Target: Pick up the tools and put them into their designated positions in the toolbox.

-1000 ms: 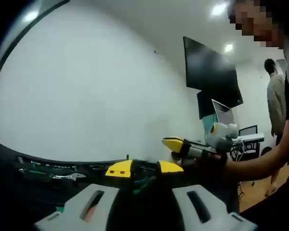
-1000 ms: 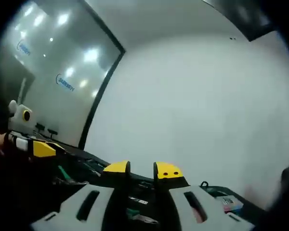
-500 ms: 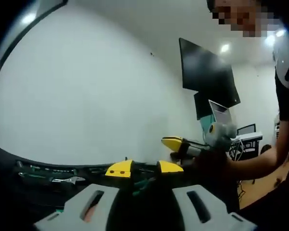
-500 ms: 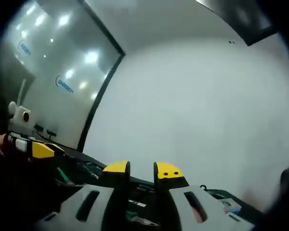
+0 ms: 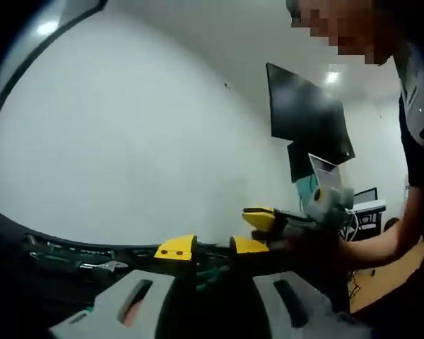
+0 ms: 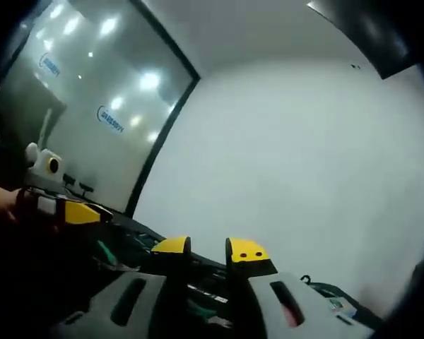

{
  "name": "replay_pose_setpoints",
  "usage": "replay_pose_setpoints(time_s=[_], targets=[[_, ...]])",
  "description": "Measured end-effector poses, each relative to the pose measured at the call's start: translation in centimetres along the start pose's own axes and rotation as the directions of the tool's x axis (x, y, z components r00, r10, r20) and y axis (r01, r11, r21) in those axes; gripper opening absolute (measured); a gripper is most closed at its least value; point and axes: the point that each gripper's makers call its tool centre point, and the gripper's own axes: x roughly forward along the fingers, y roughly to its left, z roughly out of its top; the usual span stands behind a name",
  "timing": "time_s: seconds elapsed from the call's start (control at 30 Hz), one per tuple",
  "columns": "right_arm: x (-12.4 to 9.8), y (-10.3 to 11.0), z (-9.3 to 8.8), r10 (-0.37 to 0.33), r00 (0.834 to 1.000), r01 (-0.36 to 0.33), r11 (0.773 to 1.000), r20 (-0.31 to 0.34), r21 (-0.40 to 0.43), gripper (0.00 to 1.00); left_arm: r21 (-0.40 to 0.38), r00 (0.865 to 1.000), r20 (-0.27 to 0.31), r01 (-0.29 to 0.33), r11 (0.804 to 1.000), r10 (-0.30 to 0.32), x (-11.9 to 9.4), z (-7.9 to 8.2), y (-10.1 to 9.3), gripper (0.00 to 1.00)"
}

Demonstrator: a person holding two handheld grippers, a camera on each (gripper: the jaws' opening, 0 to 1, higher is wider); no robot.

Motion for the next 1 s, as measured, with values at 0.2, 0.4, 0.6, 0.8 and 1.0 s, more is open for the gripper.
replay_pose_setpoints(time_s=[0.2,0.4,0.6,0.8,1.0], targets=[[0.4,-0.7,-0.8,0.001,0.999,-0.001,1.000,-0.034,0.002,0.18,-0.014,1.000,-0.001,0.003,1.000,-0.003,0.0,-0.2,0.1,0.22],[1.4,-5.9,-0.4,-0.096,0.975,0.096,0.995,-0.198,-0.011,0.24,0.003,1.000,0.002,0.013,1.000,-0.013,0.0,-0.1,-0.1,0.22],[1.7,-15.0,-3.1,-0.274,0.866,0.260,0.961,-0.419,-0.092,0.27,-0.015,0.999,0.044,0.008,1.000,-0.008,-0.4,0.7,0.2,0.22],[1.0,-23.4,-8.1,-0.412,0.726,0.412,0.902,-0.551,-0.131,0.47,-0.017,0.998,0.064,0.008,1.000,-0.007,-0.5,1.0,0.4,0.21],[0.4,-26.0,-15.9,-0.373,0.579,0.440,0.891,-0.725,-0.107,0.51,-0.003,0.998,0.061,0.011,1.000,-0.010,-0.5,0.9,0.4,0.21]])
